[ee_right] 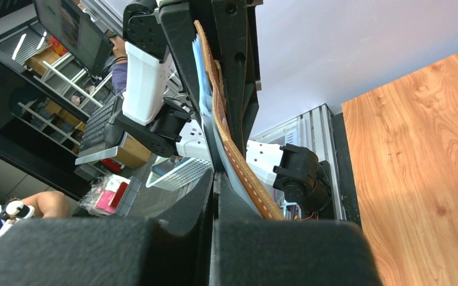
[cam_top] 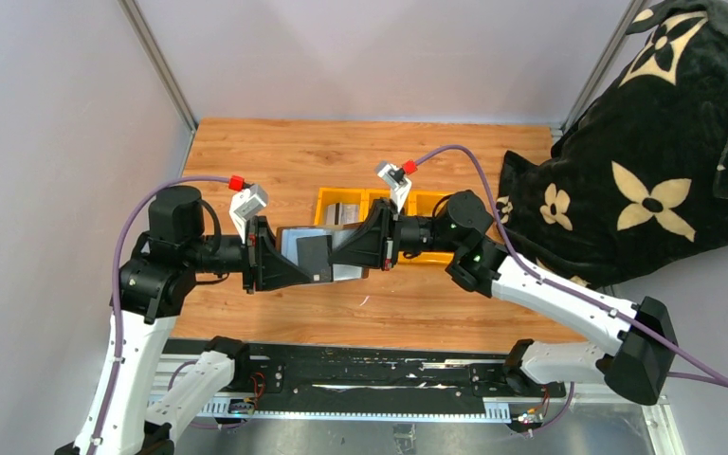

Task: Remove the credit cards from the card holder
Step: Remove the credit card from the card holder.

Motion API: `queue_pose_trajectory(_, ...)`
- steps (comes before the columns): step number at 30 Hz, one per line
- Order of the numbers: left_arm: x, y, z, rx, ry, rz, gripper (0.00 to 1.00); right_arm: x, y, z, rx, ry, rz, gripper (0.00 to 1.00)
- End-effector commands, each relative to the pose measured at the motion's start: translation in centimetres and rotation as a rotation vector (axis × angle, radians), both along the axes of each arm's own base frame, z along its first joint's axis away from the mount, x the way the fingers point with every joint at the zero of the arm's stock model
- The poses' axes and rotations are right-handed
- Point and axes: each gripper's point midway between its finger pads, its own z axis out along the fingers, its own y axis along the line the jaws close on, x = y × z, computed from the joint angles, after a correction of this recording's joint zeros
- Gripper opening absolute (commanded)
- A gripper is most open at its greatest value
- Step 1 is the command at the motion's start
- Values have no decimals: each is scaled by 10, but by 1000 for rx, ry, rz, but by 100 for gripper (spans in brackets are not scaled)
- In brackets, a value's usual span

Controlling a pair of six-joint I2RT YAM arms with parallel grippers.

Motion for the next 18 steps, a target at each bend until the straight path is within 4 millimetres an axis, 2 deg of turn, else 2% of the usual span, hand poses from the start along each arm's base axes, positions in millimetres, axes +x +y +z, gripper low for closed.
queue_pose_trajectory(1, -12, -2, 13, -36, -5, -57, 12, -4, -11, 5, 11, -54, -4, 0)
queue_pose_trajectory(3, -11, -2, 14, -36, 2, -58, 8, -6, -13, 5, 13, -58, 0, 0)
queue_pose_trajectory(14, -12, -2, 17, -39, 7, -54, 9, -6, -22, 6, 18, -79, -28, 0)
queue_pose_trajectory(16, -11, -2, 16, -36, 6, -49, 4, -7, -21, 8, 24, -77, -16, 0)
queue_pose_trajectory(17, -9, -2, 16, -36, 8, -44, 0, -8, -19, 10, 28, -78, -3, 2)
queue_pose_trajectory(18, -7, -2, 16, -36, 14, -38, 0, -11, -17, 9, 27, -71, 15, 16)
